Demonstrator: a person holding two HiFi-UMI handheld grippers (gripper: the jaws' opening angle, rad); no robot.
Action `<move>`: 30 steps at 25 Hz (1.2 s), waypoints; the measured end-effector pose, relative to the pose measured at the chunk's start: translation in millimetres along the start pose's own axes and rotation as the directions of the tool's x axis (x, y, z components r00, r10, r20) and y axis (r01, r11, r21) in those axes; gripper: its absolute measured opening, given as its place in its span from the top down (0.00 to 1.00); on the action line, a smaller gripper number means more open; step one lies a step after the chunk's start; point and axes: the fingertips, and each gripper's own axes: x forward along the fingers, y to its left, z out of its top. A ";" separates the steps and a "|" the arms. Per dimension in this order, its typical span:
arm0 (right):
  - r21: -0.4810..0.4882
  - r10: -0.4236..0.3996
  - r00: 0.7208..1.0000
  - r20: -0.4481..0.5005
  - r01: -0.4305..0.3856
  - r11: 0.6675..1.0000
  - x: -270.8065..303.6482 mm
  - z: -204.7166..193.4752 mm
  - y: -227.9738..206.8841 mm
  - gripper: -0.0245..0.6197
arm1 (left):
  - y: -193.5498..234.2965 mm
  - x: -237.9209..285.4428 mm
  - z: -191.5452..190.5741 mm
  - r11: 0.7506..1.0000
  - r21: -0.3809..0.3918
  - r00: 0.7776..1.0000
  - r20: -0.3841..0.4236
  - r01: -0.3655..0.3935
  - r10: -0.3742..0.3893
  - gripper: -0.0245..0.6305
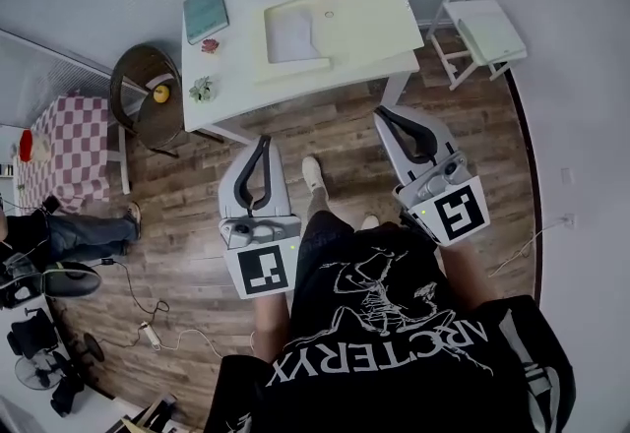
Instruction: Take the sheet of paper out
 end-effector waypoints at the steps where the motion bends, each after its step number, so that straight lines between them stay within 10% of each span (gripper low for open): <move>1: -0.003 0.003 1.000 -0.004 -0.003 1.000 8.8 -3.9 -3.2 0.94 | 4.5 7.5 -4.2 1.000 -0.007 1.000 -0.001 0.000 0.000 0.95; 20: -0.051 -0.100 0.992 -0.072 0.096 0.994 255.4 -38.4 -91.1 0.94 | 175.5 212.6 -69.4 0.989 -0.028 0.989 -0.032 0.144 -0.145 0.95; 30: -0.036 -0.096 0.992 -0.081 0.093 0.995 283.5 -43.3 -132.9 0.94 | 177.0 260.3 -57.4 0.988 -0.013 0.988 -0.014 0.151 -0.151 0.94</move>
